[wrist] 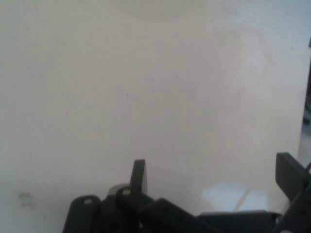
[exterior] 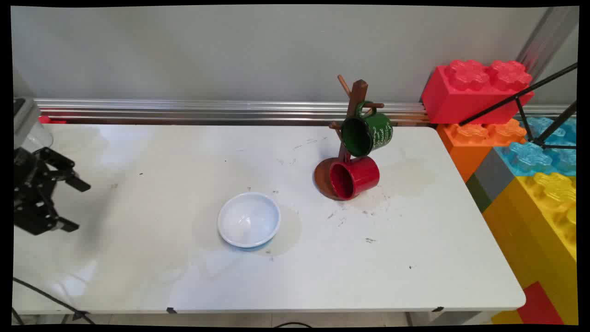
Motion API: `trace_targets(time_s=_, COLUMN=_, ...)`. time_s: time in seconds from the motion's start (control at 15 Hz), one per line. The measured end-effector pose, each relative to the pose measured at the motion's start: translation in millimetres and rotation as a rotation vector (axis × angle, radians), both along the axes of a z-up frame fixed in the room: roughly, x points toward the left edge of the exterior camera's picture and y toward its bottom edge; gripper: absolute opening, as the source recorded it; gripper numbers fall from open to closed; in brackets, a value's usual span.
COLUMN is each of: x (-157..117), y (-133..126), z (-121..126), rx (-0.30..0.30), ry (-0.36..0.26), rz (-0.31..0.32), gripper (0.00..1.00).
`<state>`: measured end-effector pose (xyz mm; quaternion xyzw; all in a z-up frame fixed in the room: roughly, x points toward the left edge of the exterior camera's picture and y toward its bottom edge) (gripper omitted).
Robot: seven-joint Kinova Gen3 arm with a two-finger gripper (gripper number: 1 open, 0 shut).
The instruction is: Pick up the green mug from the rack
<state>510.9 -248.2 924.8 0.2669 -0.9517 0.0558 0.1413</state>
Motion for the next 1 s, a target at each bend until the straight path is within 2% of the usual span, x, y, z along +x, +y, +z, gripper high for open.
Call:
trace_targets(time_s=0.27, x=-14, y=-19, z=0, rx=-0.025, ry=0.098, rz=0.025, gripper=1.00)
trace_targets(time_s=1.0, x=-79, y=-92, z=6, rx=-0.090, ry=0.468, rz=0.098, gripper=1.00)
